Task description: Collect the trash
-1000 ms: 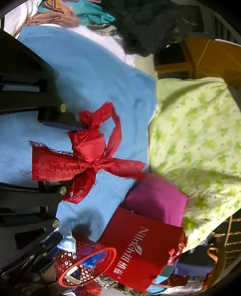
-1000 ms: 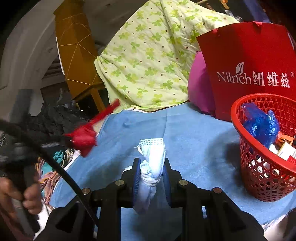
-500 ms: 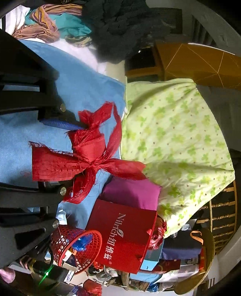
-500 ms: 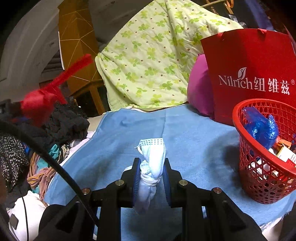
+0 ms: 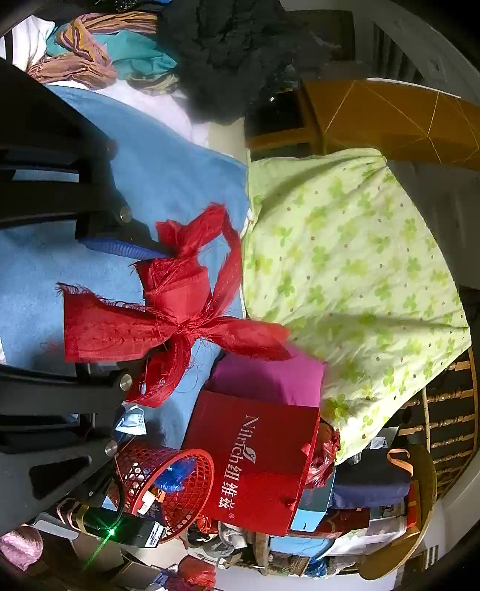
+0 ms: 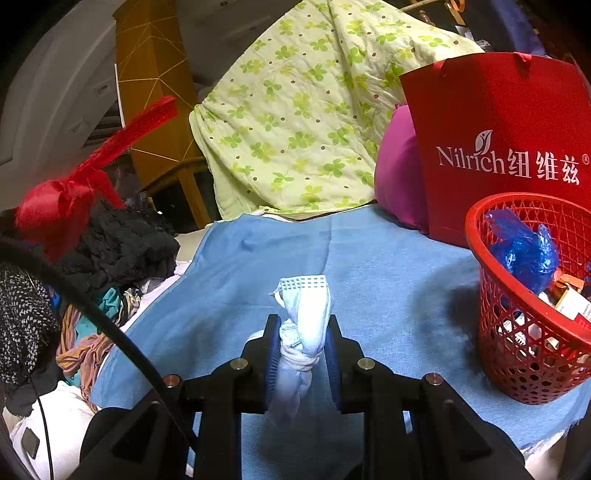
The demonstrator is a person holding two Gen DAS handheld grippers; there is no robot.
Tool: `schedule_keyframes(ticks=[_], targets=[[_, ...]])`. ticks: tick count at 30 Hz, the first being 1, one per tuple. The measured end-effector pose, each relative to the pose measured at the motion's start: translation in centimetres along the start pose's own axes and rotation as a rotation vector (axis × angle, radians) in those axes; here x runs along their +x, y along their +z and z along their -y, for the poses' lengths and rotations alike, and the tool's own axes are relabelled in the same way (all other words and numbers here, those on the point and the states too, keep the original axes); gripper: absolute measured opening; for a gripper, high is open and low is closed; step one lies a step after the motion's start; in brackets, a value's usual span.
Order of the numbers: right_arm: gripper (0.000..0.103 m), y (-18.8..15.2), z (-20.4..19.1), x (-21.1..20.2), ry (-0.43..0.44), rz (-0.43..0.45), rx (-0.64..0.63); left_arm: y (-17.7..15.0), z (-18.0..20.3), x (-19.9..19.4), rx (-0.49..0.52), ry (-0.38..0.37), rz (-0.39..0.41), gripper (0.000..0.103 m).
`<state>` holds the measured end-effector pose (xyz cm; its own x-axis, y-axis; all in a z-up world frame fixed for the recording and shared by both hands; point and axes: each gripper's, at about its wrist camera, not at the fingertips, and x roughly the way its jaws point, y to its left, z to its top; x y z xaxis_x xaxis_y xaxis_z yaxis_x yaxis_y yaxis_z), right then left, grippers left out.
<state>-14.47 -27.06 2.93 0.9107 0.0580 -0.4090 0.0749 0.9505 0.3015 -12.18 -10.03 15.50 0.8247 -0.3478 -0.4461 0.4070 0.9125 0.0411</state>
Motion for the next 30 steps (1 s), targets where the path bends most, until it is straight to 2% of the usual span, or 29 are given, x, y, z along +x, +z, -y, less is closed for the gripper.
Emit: schedule_keyframes(ticks=[30], targets=[[0.025,0.0,1.3,-0.7,0.053,0.022,0.064,0.0,1.6,-0.2,0.044,0.021,-0.003,0.042]])
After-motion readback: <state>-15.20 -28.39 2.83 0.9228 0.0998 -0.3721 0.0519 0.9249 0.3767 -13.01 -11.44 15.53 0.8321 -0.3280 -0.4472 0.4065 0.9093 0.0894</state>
